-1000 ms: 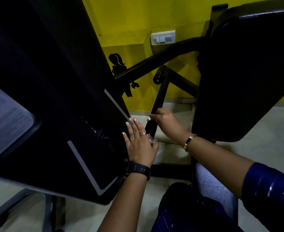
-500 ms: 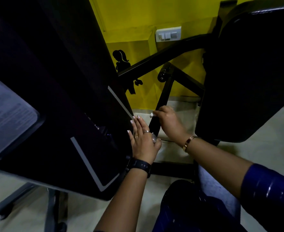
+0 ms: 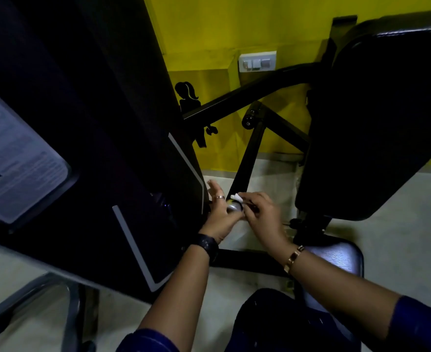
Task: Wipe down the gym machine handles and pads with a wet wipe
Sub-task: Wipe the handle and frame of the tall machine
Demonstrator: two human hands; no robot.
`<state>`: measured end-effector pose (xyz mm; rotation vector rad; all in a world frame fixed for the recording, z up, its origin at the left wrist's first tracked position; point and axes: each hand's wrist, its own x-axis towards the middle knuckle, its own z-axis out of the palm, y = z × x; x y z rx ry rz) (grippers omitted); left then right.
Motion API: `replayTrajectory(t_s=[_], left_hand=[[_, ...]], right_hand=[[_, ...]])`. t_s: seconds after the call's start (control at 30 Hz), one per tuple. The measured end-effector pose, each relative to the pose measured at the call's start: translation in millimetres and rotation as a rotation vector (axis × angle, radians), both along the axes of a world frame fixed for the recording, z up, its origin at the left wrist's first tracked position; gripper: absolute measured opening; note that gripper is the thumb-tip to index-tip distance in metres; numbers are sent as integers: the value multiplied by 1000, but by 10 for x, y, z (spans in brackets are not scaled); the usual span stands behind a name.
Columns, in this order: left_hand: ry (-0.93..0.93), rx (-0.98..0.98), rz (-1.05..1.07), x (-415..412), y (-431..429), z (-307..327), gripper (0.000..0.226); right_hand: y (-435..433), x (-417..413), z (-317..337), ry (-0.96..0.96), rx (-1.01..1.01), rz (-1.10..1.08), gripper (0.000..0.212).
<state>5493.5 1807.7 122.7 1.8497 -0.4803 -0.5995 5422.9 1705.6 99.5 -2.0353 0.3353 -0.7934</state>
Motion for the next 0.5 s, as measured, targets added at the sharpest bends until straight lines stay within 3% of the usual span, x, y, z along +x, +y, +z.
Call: replayTrajectory(t_s=[0.07, 0.13, 0.2, 0.33, 0.4, 0.47, 0.5], left_hand=[[350, -246, 108, -8, -24, 72, 55], [535, -510, 223, 5, -17, -8, 72], [537, -569, 272, 14, 5, -70, 72], [456, -497, 336, 78, 34, -164, 21], [475, -478, 312, 73, 70, -52, 41], [551, -532, 198, 83, 124, 6, 75], [559, -545, 164, 96, 158, 9, 82]], right_hand=[[130, -93, -105, 30, 158, -20, 26], [282, -199, -141, 52, 365, -20, 22], [398, -236, -89, 27, 587, -71, 25], [467, -53, 93, -8, 1335, -156, 20], [459, -8, 172, 37, 1509, -122, 26], [408, -4, 200, 30, 1448, -133, 28], [378, -19, 218, 14, 1341, -148, 25]])
